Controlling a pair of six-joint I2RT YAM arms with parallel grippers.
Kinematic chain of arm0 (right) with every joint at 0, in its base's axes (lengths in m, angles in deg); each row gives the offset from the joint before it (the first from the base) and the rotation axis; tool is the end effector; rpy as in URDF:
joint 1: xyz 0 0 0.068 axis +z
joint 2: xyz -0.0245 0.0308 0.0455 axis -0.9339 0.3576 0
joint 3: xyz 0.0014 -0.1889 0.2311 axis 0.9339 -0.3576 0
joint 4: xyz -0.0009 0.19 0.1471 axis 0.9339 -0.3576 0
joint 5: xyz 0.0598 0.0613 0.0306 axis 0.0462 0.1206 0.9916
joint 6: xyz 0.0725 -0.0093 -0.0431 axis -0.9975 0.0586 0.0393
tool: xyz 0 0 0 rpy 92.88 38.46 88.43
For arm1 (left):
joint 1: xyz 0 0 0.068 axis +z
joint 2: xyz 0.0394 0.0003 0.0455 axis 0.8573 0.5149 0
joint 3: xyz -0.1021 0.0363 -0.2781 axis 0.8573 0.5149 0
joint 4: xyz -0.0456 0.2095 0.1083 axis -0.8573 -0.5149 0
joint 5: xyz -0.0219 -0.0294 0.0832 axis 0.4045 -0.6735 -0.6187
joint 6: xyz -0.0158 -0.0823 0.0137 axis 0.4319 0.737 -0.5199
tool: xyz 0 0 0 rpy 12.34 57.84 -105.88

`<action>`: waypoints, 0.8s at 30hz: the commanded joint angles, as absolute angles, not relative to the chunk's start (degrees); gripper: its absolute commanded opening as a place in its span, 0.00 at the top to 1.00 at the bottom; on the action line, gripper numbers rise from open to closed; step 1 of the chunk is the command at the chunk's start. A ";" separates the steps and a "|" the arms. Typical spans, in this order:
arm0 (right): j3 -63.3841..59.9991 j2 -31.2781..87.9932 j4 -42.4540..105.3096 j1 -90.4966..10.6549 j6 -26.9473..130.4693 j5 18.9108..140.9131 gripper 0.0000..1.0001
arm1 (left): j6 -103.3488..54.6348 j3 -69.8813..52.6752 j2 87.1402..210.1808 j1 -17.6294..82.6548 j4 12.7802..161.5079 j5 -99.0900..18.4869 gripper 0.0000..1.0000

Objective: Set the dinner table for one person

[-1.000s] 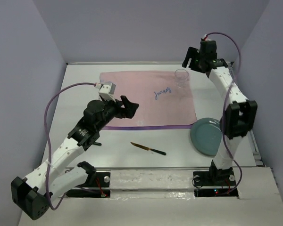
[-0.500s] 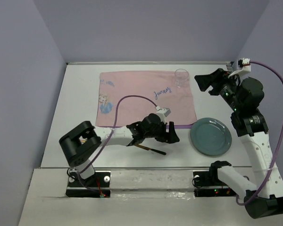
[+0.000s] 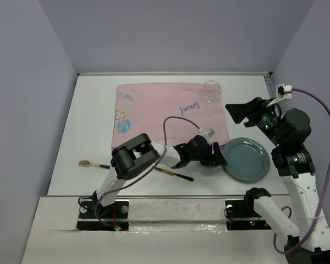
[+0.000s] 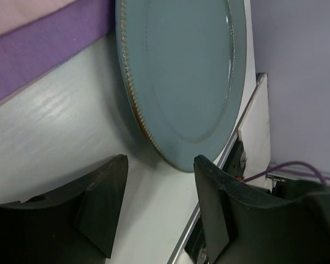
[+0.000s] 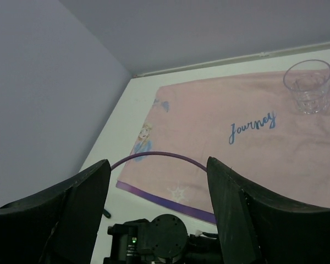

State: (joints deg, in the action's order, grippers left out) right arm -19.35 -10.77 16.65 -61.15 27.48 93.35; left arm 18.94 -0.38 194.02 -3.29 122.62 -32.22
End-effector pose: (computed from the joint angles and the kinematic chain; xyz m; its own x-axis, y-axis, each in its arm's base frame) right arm 0.1396 0.0463 0.4283 -0.2406 0.4532 -0.8583 -0.4206 0.7483 0.5130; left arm 0.2035 -0.4328 0.1619 -0.8841 -0.0046 -0.4674 0.4346 0.3600 -0.8256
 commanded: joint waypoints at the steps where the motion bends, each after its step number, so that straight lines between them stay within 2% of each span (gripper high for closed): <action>1: -20.72 -11.50 18.57 -61.40 26.85 95.30 0.25 | 24.17 -2.26 196.56 -3.83 123.89 -36.78 0.36; 8: -21.69 -12.56 19.02 -61.40 27.46 94.25 0.26 | 28.74 -4.02 199.46 -5.50 122.66 -45.83 0.40; 15: -24.06 -14.05 19.89 -61.40 26.50 94.33 0.27 | 30.16 -3.67 202.88 -5.59 126.25 -47.95 0.44; 19: -25.91 -15.37 21.04 -61.40 25.53 94.51 0.28 | 29.63 -4.28 205.26 -5.68 128.36 -47.95 0.63; 20: -26.00 -15.63 21.04 -61.40 25.53 94.51 0.28 | 29.28 -5.07 205.88 -5.76 128.72 -47.95 0.78; 21: -26.35 -15.72 21.04 -61.40 25.53 94.51 0.28 | 28.93 -5.51 206.40 -5.76 128.81 -47.95 0.84; 22: -26.79 -15.90 21.21 -61.40 25.27 94.42 0.28 | 28.40 -5.86 207.10 -5.85 128.98 -47.69 0.99; 24: -27.58 -16.51 21.65 -61.40 25.00 94.16 0.29 | 27.26 -5.96 206.59 -6.11 129.42 -47.42 1.00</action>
